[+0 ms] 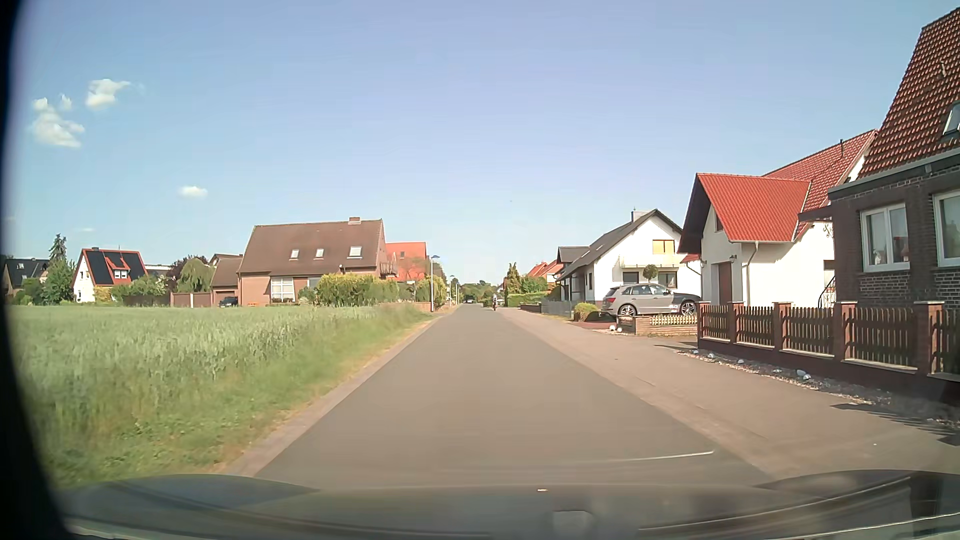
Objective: Follow the waypoints while adhering to traffic rules and regulations
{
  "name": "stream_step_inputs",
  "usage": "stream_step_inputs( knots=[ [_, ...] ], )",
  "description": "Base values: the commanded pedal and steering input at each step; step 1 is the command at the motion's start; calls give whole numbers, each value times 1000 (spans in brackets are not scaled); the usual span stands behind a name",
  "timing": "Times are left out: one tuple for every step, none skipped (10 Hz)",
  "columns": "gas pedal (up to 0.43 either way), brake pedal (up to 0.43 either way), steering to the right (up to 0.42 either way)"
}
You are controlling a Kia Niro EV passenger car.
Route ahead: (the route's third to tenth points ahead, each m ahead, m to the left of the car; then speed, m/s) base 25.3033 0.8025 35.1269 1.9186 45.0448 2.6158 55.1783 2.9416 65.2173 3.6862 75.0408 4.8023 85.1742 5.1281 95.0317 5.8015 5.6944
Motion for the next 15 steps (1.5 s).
stream_step_inputs(
  knots=[
    [157,6,67],
    [157,6,60],
    [157,6,45],
    [157,6,21],
    [157,6,6],
    [157,6,-1],
    [157,6,-5],
    [157,6,-6],
    [157,6,-8],
    [157,6,-11],
    [157,6,-17],
    [157,6,-20],
    [169,6,-18],
    [177,6,-18],
    [177,6,-19]
  ],
)
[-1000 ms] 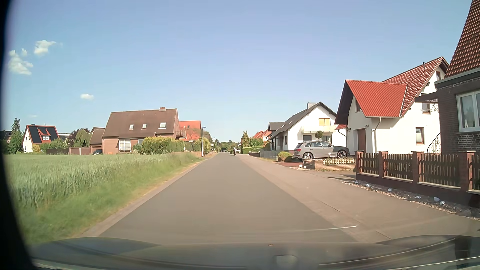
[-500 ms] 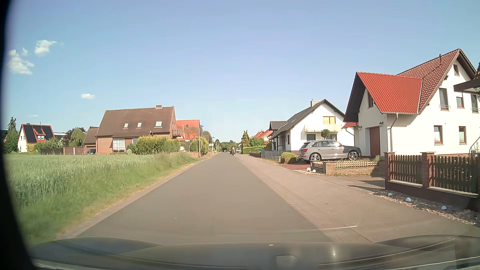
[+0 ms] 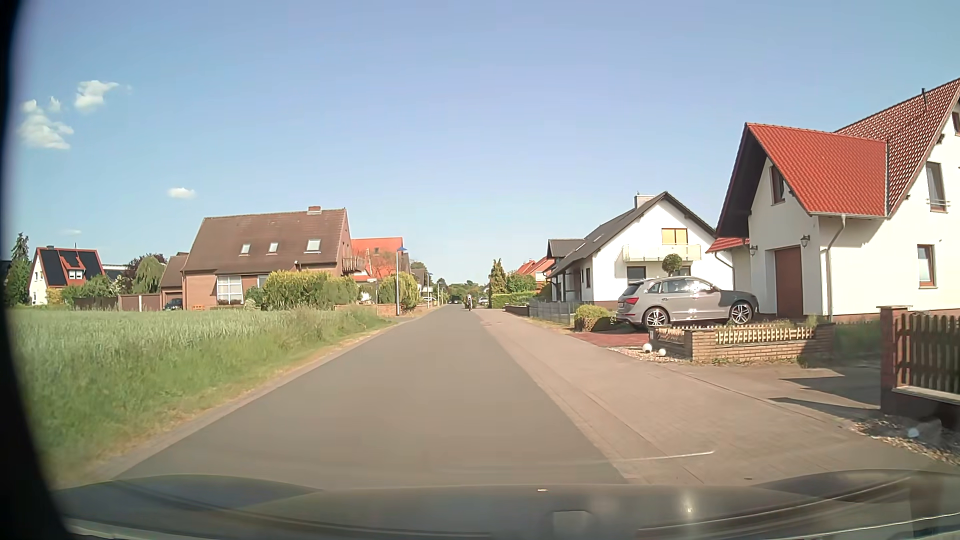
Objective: Follow the waypoints while adhering to traffic rules and regulations
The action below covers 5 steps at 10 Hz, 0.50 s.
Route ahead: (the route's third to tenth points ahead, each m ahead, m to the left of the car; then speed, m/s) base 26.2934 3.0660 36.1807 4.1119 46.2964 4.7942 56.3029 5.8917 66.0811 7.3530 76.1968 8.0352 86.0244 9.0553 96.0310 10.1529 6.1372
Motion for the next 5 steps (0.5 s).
stream_step_inputs(
  knots=[
    [169,6,-21],
    [169,6,-21],
    [169,6,-23],
    [169,6,-27],
    [169,6,-30]
  ],
)
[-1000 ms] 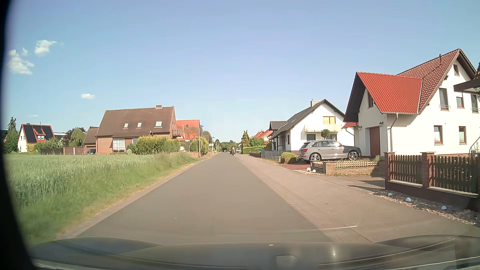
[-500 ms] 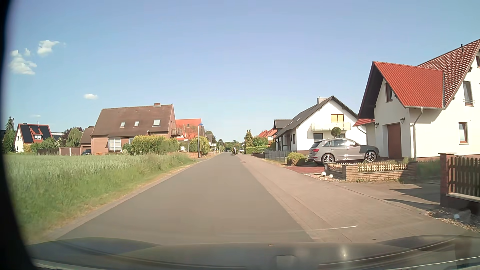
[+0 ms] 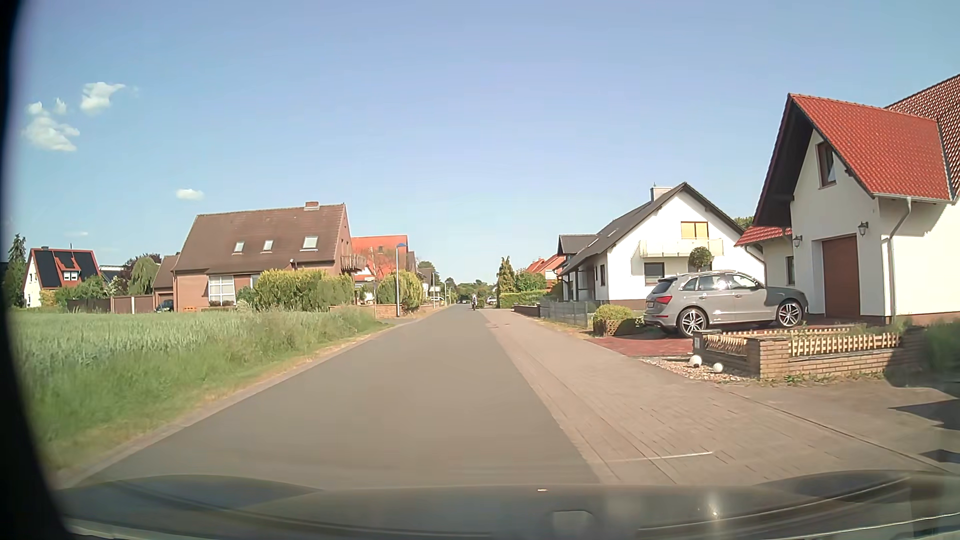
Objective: Follow the waypoints while adhering to traffic rules and regulations
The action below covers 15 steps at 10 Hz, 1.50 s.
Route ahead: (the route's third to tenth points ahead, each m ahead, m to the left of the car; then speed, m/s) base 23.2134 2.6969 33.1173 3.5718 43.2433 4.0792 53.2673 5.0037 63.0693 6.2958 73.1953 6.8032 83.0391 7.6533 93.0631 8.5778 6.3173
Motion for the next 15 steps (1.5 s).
stream_step_inputs(
  knots=[
    [169,6,-31],
    [169,6,-31],
    [169,6,-33],
    [169,6,-36],
    [169,6,-37],
    [169,6,-36],
    [169,6,-32],
    [169,6,-25],
    [169,6,-24],
    [169,6,-23],
    [169,6,-21],
    [169,6,-20],
    [169,6,-19],
    [169,6,-18],
    [169,6,-16]
  ],
)
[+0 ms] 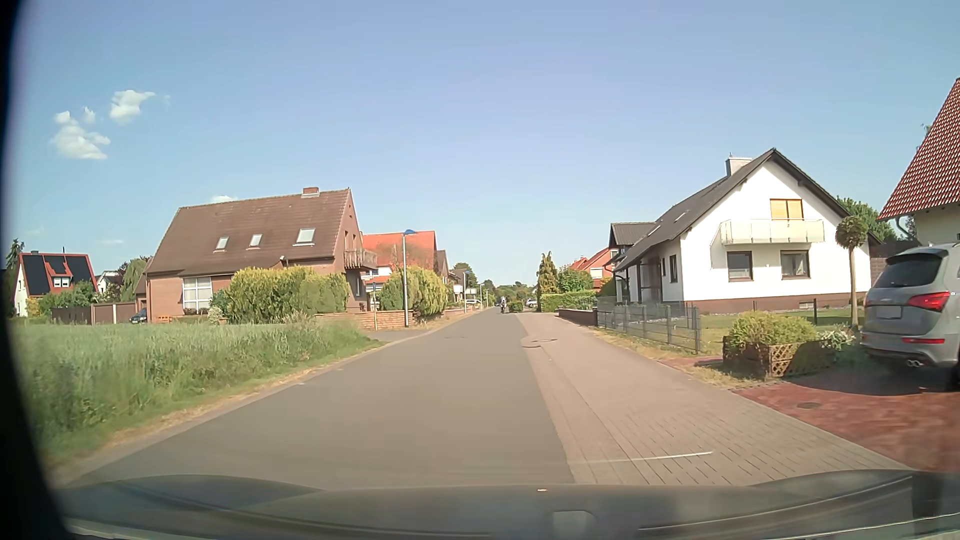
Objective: Follow the waypoints while adhering to traffic rules and regulations
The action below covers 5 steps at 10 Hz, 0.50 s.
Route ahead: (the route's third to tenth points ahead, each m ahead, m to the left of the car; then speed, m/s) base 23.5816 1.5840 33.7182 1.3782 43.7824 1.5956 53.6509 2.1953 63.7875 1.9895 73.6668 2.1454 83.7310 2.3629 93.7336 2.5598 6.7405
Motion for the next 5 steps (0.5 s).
stream_step_inputs(
  knots=[
    [169,6,-15],
    [169,6,-14],
    [169,6,-12],
    [169,6,-12],
    [157,6,-12]
  ],
)
